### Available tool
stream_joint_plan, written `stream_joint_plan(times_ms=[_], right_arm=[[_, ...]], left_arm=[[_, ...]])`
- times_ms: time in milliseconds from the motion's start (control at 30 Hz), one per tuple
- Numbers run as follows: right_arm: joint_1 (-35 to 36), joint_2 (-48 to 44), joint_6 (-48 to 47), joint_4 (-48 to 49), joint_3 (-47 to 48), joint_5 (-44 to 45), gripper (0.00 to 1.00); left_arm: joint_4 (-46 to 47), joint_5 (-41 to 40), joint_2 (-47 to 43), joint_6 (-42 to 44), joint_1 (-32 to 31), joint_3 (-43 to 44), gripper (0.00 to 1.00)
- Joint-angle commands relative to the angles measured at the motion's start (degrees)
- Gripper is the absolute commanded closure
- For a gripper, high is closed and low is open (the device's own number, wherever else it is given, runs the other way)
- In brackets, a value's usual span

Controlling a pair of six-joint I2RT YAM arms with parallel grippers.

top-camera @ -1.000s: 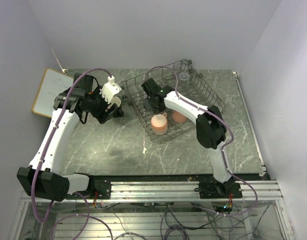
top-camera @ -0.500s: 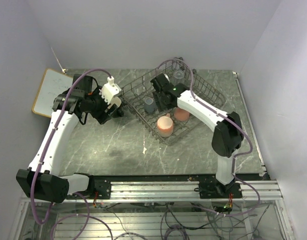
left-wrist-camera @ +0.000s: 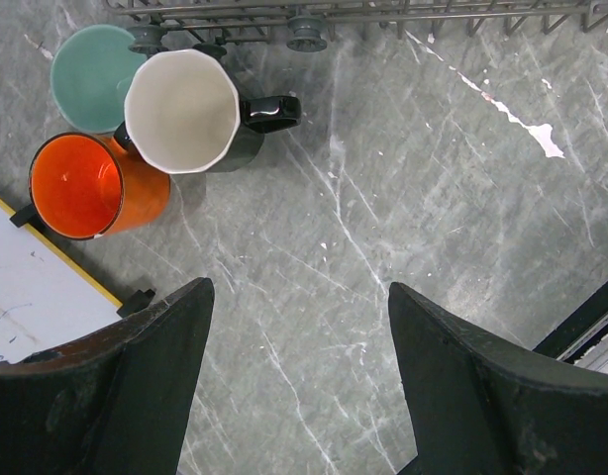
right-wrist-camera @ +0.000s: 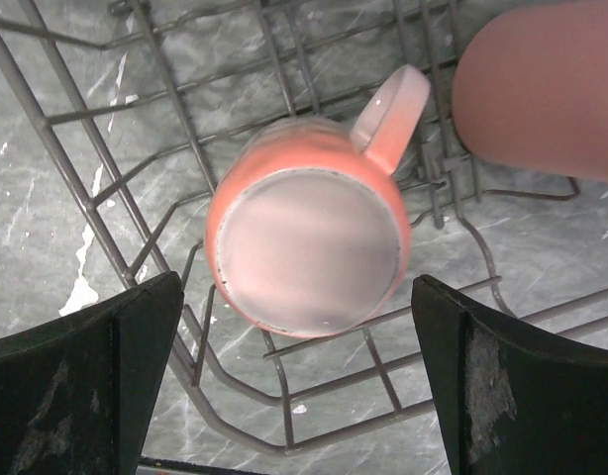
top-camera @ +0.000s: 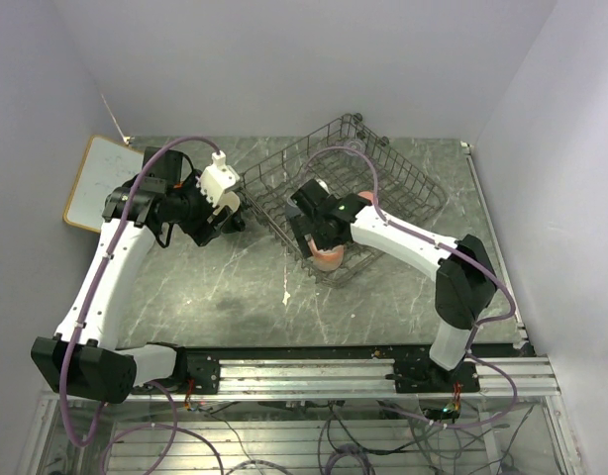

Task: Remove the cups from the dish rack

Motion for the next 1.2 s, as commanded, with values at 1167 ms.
stream_joint_plan(times_ms=[1167], right_arm=[[-5.2, -8.1, -5.8, 8.8, -13.1, 3.0, 0.21]], left_arm=[[-0.5, 2.1, 0.6, -0.1, -0.2, 1.3, 0.18]])
